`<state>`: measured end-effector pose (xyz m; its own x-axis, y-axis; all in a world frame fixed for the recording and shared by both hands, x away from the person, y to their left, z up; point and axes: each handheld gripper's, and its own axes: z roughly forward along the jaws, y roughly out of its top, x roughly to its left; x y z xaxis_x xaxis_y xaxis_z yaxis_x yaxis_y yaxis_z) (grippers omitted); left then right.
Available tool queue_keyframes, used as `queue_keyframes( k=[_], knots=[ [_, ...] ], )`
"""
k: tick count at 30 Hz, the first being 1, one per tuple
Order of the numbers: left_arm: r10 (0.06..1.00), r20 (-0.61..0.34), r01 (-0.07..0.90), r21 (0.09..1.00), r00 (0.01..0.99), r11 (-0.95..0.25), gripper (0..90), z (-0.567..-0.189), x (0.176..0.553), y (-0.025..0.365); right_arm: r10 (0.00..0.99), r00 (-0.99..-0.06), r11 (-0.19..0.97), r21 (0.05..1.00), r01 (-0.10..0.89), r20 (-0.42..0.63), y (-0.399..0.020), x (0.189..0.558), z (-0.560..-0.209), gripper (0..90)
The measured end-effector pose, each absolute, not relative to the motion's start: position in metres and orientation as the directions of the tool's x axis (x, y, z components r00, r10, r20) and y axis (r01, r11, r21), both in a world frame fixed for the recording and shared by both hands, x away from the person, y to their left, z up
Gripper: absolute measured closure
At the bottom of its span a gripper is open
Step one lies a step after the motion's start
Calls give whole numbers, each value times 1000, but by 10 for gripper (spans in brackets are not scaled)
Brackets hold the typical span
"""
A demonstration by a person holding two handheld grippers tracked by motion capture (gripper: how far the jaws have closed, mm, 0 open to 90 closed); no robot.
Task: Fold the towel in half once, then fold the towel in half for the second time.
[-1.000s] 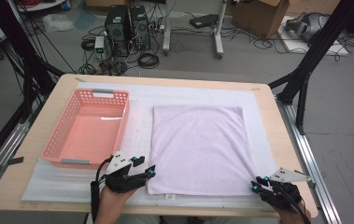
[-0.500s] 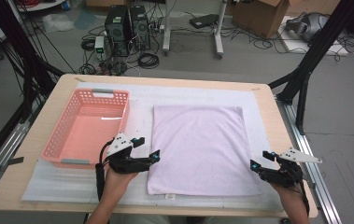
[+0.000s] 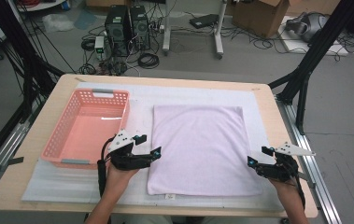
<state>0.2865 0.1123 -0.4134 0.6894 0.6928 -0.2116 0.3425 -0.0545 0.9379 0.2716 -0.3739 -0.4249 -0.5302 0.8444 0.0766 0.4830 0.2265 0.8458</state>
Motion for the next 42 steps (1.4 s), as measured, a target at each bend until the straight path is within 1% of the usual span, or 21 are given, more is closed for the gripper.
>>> queue_keyframes(
  k=[5,15,20,28,35,37,39,42],
  knots=[
    [704,-209,340,939,679,-50,236,-413,286,115,843,-532,228,845,484,78,-373,273,-424,206],
    [705,-245,377,926,666,-34,233,-414,290,121,841,-534,223,840,495,92,-371,281,-426,206],
    [710,-260,388,922,654,-19,231,-416,296,119,827,-554,222,849,480,98,-369,285,-426,205],
    [716,-269,394,919,644,-9,234,-404,304,118,813,-571,221,850,479,110,-366,292,-424,200],
    [731,-262,413,910,630,-31,235,-391,332,109,831,-520,114,856,504,195,-376,308,-418,191],
    [737,-275,425,905,618,-19,236,-389,345,107,835,-514,115,853,509,194,-378,316,-416,191],
    [739,-307,458,889,599,-3,237,-391,358,107,843,-500,112,843,527,201,-379,324,-413,191],
    [761,-341,501,865,552,24,222,-396,374,107,853,-489,128,834,536,183,-381,335,-408,193]
  ],
)
